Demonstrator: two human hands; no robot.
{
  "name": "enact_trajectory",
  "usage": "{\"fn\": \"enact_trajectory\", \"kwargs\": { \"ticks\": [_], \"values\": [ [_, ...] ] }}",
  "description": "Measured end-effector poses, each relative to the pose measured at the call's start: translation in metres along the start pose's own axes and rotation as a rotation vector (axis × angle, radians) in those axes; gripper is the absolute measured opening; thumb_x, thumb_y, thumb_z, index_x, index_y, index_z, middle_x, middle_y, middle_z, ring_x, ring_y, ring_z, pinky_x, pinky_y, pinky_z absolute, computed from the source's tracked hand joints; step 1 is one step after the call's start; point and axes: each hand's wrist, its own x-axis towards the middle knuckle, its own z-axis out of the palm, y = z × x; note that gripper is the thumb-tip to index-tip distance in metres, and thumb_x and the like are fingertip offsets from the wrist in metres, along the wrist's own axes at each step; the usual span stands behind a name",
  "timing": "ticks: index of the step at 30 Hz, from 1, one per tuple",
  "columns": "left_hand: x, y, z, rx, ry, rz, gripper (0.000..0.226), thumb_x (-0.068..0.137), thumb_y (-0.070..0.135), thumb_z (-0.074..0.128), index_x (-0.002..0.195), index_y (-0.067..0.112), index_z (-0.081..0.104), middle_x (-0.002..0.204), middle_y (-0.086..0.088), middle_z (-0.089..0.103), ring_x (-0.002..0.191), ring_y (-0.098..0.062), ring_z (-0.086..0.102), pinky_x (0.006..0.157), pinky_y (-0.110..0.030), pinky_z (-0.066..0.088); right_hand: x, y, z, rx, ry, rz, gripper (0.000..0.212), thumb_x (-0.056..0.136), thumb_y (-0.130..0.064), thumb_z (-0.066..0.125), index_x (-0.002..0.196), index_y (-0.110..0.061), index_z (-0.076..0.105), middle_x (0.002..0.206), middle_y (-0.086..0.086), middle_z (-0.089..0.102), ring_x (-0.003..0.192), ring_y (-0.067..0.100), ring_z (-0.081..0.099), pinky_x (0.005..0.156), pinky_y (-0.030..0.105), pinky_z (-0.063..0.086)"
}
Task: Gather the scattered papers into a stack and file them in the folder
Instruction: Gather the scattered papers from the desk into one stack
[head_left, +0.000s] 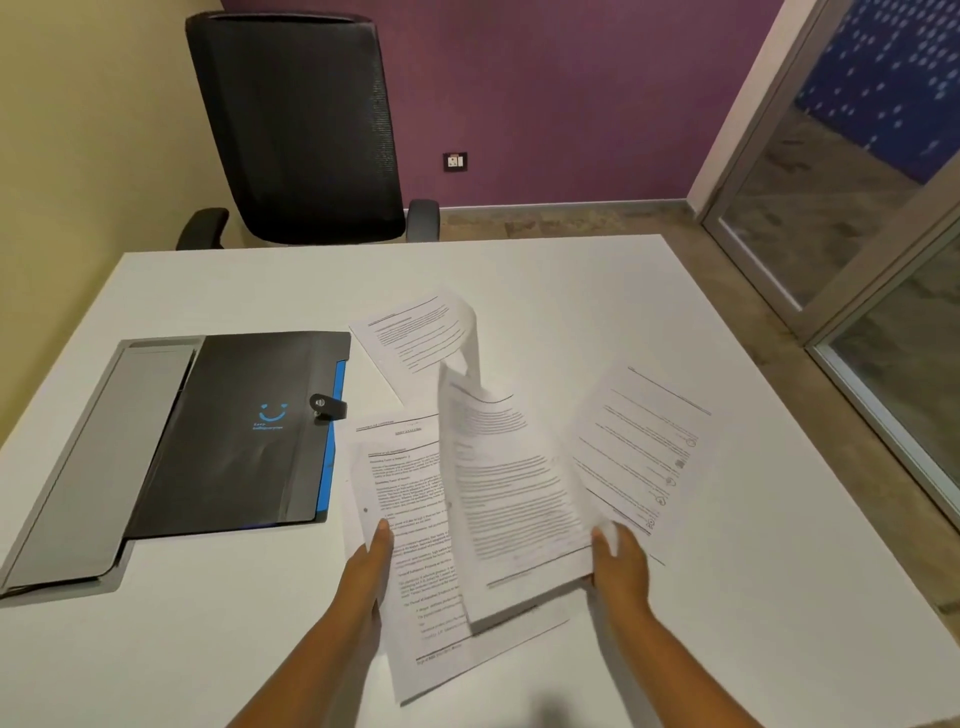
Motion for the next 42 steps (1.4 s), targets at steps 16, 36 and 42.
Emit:
{"fn": "enact_trajectory", "kwargs": {
  "ticks": [16, 36, 42],
  "values": [
    [0.003, -0.004, 0.014, -0.105, -0.039, 0.050, 0.039, 0.088, 0.017, 0.059, 0.126, 0.011, 0.051, 0.109, -0.018, 0.065, 0.098, -0.035, 0.061, 0.079, -0.044, 0.054, -0.011, 0.013, -0.001, -0.213, -0.295, -0.181, 0.011, 0.086, -0.020, 0.067, 0.092, -0.022, 0.058, 0.086, -0.007, 0.065, 0.079, 0.011, 0.061, 0.057, 0.009, 0.047],
    [-0.034, 0.106, 0.037, 0.293, -0.190, 0.531, 0.028, 0.086, 0.024, 0.058, 0.114, 0.028, 0.055, 0.115, 0.001, 0.063, 0.105, -0.018, 0.059, 0.093, -0.037, 0.047, 0.017, -0.105, -0.021, 0.178, -0.489, -0.327, 0.035, 0.081, -0.001, 0.068, 0.101, -0.029, 0.063, 0.100, -0.009, 0.071, 0.094, 0.008, 0.068, 0.082, 0.024, 0.054],
    [-0.025, 0.087, 0.046, 0.316, -0.132, 0.520, 0.027, 0.087, 0.015, 0.060, 0.109, 0.028, 0.056, 0.097, 0.017, 0.062, 0.089, 0.001, 0.060, 0.073, -0.012, 0.047, 0.016, -0.084, -0.009, 0.104, -0.396, -0.243, 0.030, 0.078, -0.010, 0.073, 0.098, -0.027, 0.058, 0.102, -0.002, 0.067, 0.097, 0.018, 0.063, 0.081, 0.027, 0.052]
  ]
}}
